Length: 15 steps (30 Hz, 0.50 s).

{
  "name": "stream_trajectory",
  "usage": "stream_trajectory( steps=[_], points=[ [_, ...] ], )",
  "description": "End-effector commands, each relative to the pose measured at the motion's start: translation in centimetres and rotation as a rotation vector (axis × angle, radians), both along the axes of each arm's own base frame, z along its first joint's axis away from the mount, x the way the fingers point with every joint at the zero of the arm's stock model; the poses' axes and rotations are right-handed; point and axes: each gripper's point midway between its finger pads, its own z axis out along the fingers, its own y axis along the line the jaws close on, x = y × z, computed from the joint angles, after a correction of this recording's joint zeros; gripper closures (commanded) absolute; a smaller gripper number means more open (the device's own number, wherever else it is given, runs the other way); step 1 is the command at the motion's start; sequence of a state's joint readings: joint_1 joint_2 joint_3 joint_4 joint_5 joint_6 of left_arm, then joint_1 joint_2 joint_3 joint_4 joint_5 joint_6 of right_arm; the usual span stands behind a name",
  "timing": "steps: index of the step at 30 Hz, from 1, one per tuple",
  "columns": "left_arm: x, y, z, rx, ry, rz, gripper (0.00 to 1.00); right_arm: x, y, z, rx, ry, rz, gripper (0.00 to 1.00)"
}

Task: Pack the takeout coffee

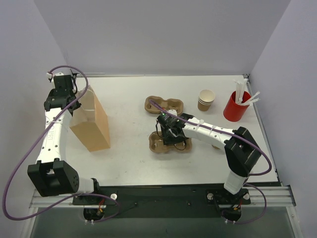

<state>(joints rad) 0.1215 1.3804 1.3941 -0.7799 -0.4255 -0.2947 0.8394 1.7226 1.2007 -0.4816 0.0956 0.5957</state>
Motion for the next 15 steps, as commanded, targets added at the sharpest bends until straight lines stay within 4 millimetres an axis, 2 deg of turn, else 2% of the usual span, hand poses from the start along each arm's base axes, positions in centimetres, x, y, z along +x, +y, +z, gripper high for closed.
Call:
stream_trajectory(
  steps=[1, 2, 4, 5, 6, 10, 15],
  points=[
    [0.8, -0.7, 1.6, -0.053, -0.109, -0.028, 0.68, 0.0, -0.6, 1.9, 0.015, -0.031, 0.004, 0.63],
    [0.8, -0.9, 1.5, -0.06, -0.112, -0.038, 0.77, 0.0, -0.7, 2.0, 0.018, -0.037, 0.004, 0.63],
    [0.8, -1.1, 2.5, -0.057, -0.15, -0.052, 0.84, 0.0, -0.7, 2.1, 0.019, -0.041, 0.003, 0.63],
    [0.7, -1.2, 2.7, -0.061, -0.158, -0.057, 0.95, 0.1, -0.8, 2.2, 0.017, -0.041, 0.003, 0.63],
    [0.6, -1.3, 3.5, -0.06, -0.18, -0.064, 0.98, 0.1, -0.8, 2.2, 0.019, -0.044, 0.006, 0.63],
    [0.5, -2.2, 4.8, -0.068, -0.223, -0.126, 1.0, 0.1, -0.8, 2.4, 0.02, -0.047, 0.004, 0.63],
    [0.3, -3.9, 5.3, -0.093, -0.229, -0.238, 1.0, 0.2, -0.8, 2.7, 0.024, -0.049, 0.004, 0.63]
  ],
)
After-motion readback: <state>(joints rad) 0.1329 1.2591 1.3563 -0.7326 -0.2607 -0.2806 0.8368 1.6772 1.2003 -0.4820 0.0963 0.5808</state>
